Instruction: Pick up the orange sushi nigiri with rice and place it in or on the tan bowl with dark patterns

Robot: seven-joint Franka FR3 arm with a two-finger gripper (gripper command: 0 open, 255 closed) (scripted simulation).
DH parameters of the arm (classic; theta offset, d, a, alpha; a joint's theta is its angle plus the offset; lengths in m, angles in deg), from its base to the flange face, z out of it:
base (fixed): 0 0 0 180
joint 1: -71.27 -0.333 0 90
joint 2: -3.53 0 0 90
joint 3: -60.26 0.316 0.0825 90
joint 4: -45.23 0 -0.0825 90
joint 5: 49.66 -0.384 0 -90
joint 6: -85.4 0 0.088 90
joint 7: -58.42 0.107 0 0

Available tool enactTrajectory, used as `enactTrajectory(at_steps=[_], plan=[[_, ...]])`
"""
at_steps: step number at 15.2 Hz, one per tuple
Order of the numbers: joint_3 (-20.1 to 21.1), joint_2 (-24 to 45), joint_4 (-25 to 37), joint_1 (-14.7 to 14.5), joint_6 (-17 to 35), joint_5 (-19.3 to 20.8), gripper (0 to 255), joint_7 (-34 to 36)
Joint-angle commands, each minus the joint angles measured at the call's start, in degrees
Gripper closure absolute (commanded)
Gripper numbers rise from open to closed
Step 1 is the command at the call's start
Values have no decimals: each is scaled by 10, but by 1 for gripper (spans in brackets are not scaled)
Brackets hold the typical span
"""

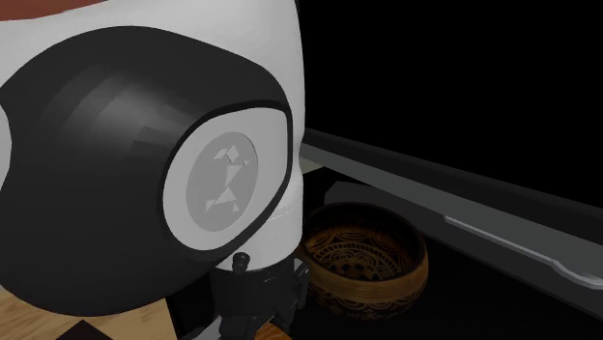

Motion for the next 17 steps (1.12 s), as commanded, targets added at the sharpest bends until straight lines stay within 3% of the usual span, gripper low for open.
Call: enactTrajectory(at_steps=[1,9,17], plan=[[0,0,0,0,0,0,255,0],[0,0,0,0,0,0,255,0],[30,-111,10,20,-121,-2,255,5]])
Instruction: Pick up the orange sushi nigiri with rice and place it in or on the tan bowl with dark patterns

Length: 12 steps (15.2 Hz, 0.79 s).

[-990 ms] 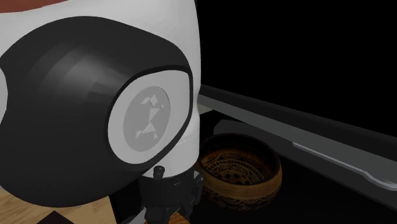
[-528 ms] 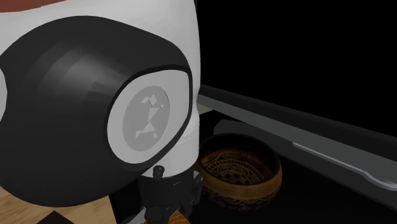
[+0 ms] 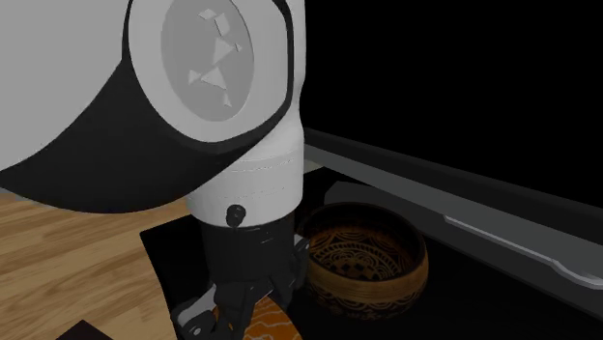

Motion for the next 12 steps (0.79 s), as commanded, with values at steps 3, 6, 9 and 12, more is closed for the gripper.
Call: enactTrajectory(at_steps=[3,6,9,12], plan=[[15,-48,9,4,-58,-8,255,1],[25,-79,18,6,-97,-15,255,0],[36,-107,29,6,-135,-23,255,0],[46,-130,41,5,-170,-32,255,-1]])
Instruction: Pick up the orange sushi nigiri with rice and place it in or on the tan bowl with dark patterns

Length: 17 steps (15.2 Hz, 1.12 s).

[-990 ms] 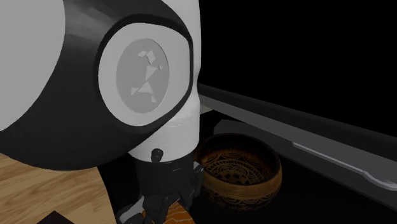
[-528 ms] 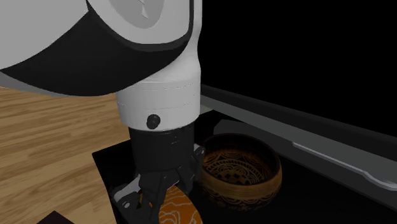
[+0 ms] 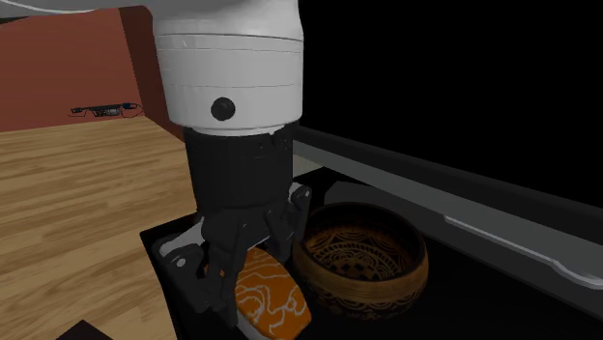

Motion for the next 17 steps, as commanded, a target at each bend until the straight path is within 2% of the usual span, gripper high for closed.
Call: enactTrajectory(at_steps=[1,13,17], plan=[[7,-20,7,2,-27,-5,255,-1],[40,-76,67,-6,-142,-36,255,-3],[1,39,141,-36,-94,-41,255,-27]])
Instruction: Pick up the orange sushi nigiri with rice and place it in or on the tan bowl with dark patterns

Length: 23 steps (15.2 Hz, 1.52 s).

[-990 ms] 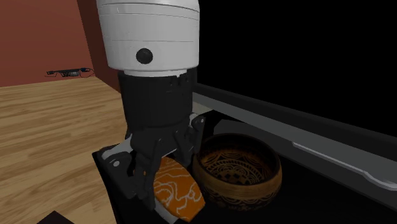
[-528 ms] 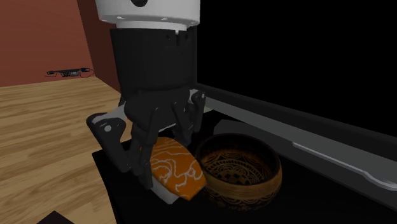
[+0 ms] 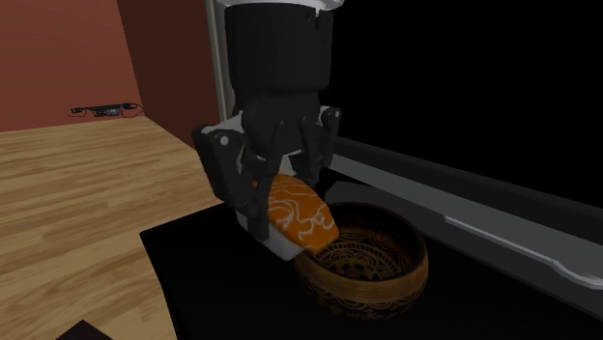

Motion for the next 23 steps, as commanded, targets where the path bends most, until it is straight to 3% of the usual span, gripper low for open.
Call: enactTrajectory(at_steps=[1,6,9,23], plan=[[-19,52,37,-14,18,-6,255,-15],[-70,181,141,-57,49,-45,255,-63],[-107,274,221,-87,57,-95,255,-111],[-131,351,171,-97,174,-141,255,-150]])
